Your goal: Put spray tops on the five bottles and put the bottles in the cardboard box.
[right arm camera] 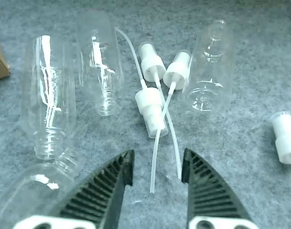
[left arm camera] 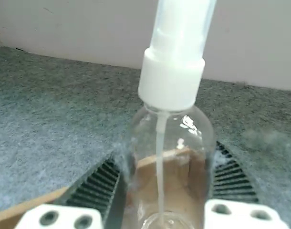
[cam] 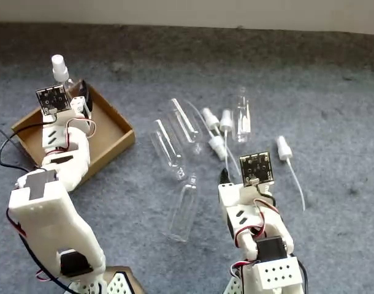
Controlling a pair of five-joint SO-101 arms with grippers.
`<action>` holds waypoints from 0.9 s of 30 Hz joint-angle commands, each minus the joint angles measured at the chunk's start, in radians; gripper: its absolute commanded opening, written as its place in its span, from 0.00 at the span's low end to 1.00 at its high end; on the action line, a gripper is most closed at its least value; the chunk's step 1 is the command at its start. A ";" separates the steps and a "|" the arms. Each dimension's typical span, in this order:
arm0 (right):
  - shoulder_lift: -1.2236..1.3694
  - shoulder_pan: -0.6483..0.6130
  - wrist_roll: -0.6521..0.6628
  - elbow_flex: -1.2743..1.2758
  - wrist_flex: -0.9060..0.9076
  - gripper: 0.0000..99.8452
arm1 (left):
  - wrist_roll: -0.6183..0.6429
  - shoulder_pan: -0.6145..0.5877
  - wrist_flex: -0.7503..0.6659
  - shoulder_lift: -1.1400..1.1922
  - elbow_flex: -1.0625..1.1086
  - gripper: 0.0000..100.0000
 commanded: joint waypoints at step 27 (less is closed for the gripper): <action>-0.010 0.012 0.000 0.125 -0.031 0.15 | -0.091 0.036 -0.003 -0.005 0.099 0.09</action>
